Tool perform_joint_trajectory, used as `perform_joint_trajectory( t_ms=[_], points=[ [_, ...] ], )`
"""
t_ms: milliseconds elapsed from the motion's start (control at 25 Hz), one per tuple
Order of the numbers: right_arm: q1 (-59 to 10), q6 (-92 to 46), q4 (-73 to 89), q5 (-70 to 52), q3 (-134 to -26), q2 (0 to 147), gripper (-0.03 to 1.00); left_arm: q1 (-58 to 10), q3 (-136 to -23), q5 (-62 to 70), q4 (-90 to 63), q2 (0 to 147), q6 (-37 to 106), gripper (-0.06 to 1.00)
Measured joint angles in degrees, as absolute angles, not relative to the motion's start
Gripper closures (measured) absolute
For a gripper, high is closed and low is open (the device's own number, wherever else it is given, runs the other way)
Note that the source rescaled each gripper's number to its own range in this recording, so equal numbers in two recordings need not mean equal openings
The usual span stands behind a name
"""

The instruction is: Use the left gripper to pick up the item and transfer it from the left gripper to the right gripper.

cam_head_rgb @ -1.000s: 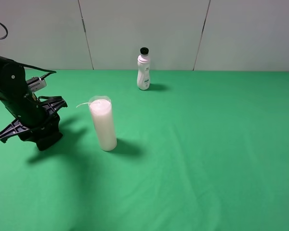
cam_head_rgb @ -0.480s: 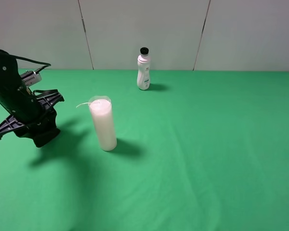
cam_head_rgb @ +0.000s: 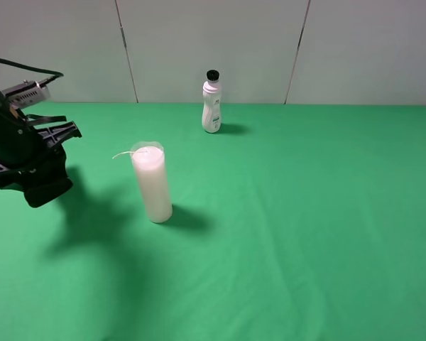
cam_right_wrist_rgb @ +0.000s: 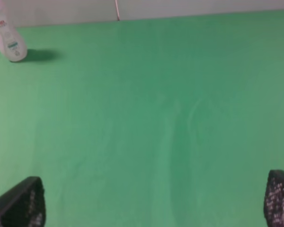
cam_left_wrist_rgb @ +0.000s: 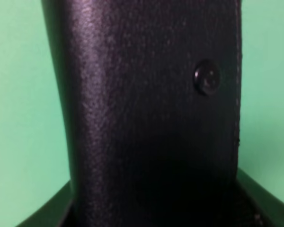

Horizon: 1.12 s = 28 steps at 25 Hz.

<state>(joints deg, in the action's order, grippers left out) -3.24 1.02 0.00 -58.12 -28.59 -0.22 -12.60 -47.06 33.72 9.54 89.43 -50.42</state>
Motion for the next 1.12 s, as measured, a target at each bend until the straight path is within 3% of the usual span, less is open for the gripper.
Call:
perform_joint_trajectory(
  t_ms=[760,1120],
  points=[
    [-3.24,1.02,0.00,-58.12,-28.59,-0.22,-0.03,-12.60,-68.03,63.14,-2.01,83.74,-10.35,0.85],
    [-3.24,1.02,0.00,-58.12,-28.59,-0.22,-0.03,-12.60,-72.20,67.26,-8.38,83.98,1.68,0.85]
  ],
)
